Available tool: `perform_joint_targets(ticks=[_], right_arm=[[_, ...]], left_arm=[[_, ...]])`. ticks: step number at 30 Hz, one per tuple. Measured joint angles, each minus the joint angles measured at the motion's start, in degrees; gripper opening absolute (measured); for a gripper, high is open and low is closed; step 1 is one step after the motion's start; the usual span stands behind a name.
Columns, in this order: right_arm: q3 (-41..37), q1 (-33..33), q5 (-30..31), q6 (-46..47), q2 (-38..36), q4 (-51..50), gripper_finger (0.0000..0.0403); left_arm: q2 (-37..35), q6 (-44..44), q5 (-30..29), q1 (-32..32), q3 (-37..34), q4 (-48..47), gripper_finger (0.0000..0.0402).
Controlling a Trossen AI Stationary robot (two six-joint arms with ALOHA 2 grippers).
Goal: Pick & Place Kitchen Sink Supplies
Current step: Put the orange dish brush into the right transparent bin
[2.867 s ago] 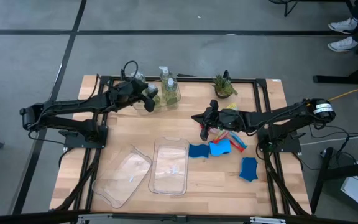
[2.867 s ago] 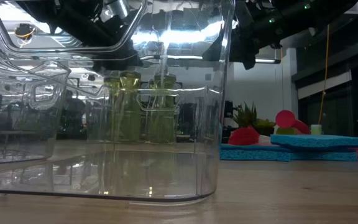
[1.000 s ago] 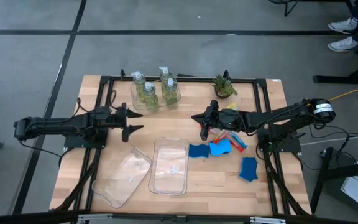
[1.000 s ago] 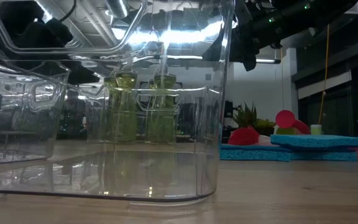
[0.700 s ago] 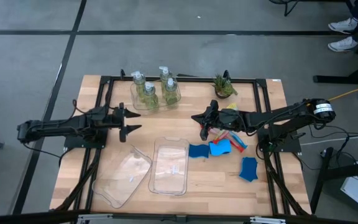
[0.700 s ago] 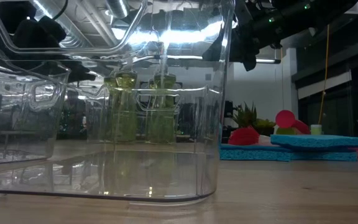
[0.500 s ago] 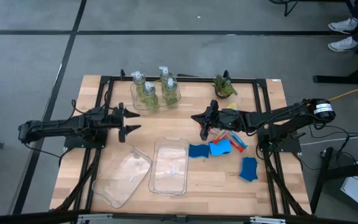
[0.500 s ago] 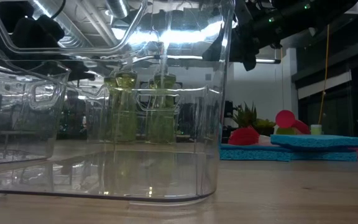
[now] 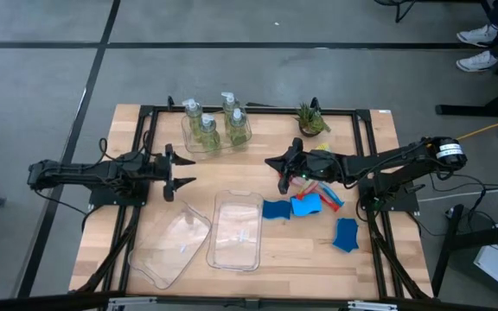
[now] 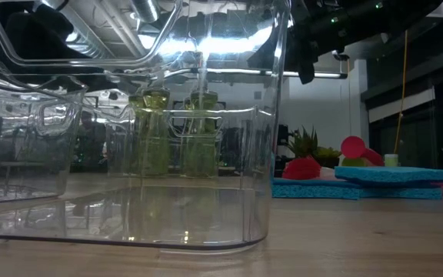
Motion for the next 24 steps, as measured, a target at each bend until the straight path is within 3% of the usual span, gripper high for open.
perform_joint_targets(ticks=[9,12,24], right_arm=[[0.0,0.0,0.0,0.2,0.0,0.0,0.0011],[0.0,0.0,0.0,0.2,0.0,0.0,0.0011],[0.0,0.0,0.0,0.2,0.0,0.0,0.0011]], left_arm=[[0.0,2.5,2.6,-1.4,-0.1,3.1,0.026],[0.0,1.8,2.5,-1.4,-3.6,7.9,0.026],[0.2,0.8,-0.9,0.1,-3.5,6.6,0.026]])
